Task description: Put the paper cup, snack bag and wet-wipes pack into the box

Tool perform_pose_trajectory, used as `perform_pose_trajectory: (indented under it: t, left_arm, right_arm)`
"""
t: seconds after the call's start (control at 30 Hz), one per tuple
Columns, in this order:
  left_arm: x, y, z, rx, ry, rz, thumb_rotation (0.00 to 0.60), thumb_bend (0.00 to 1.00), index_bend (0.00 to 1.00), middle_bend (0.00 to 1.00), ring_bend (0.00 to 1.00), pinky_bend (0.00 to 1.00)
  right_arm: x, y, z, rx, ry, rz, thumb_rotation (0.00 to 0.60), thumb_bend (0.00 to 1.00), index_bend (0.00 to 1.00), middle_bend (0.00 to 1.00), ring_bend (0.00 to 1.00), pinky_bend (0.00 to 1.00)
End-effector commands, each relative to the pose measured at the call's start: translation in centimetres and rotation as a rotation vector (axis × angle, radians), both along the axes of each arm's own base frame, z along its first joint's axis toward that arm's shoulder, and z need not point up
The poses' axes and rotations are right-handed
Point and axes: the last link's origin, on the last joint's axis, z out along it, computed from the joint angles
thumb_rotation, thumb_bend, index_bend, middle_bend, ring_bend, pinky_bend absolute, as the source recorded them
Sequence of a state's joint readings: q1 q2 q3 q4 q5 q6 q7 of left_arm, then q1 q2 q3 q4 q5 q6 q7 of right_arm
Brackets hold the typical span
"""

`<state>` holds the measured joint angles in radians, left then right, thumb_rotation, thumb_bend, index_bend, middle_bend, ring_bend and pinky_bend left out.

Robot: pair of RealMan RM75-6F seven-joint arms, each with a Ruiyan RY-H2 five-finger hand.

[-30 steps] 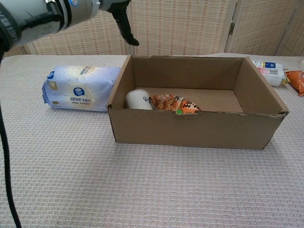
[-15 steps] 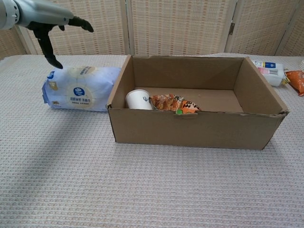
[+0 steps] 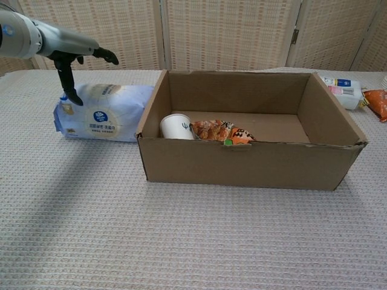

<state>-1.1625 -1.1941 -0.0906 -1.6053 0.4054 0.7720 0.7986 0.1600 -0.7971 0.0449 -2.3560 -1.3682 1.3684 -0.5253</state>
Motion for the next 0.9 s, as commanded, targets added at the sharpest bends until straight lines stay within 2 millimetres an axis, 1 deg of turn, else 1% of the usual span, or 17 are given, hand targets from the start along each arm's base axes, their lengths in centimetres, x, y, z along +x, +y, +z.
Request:
perform_pose_trajectory:
  t: [0.03, 0.23, 0.4, 0.6, 0.8, 0.9]
  left_arm:
    - [-0.8, 1.1, -1.4, 0.003, 0.027, 0.015, 0.6, 0.14, 0.0, 0.0, 0.0, 0.17]
    - [-1.5, 2.8, -2.0, 0.015, 0.054, 0.026, 0.6, 0.14, 0.0, 0.0, 0.0, 0.17]
    - [-2.7, 3.7, -2.2, 0.018, 0.057, 0.053, 0.6, 0.14, 0.0, 0.0, 0.0, 0.17]
    - [-3.8, 4.0, -2.8, 0.001, 0.05, 0.074, 0.6, 0.14, 0.0, 0.0, 0.0, 0.17]
    - [-4.5, 4.2, -3.4, -0.008, 0.041, 0.082, 0.6, 0.14, 0.0, 0.0, 0.0, 0.17]
    - [-4.7, 4.3, -3.8, -0.009, 0.038, 0.082, 0.6, 0.16, 0.0, 0.0, 0.0, 0.19]
  right_arm:
    - [0.0, -0.1, -0.1, 0.013, -0.014, -0.005, 0.6, 0.08, 0.07, 0.0, 0.0, 0.0]
    - [0.0, -0.2, -0.1, 0.028, -0.023, -0.004, 0.6, 0.08, 0.07, 0.0, 0.0, 0.0]
    - [-0.1, -0.3, 0.1, 0.026, -0.025, -0.013, 0.6, 0.08, 0.07, 0.0, 0.0, 0.0]
    - [-0.2, -0.6, -0.1, 0.03, -0.017, -0.027, 0.6, 0.08, 0.07, 0.0, 0.0, 0.0]
    - [-0.3, -0.8, -0.2, 0.029, -0.01, -0.036, 0.6, 0.08, 0.07, 0.0, 0.0, 0.0]
    - [-0.3, -0.9, -0.3, 0.026, -0.009, -0.038, 0.6, 0.08, 0.07, 0.0, 0.0, 0.0]
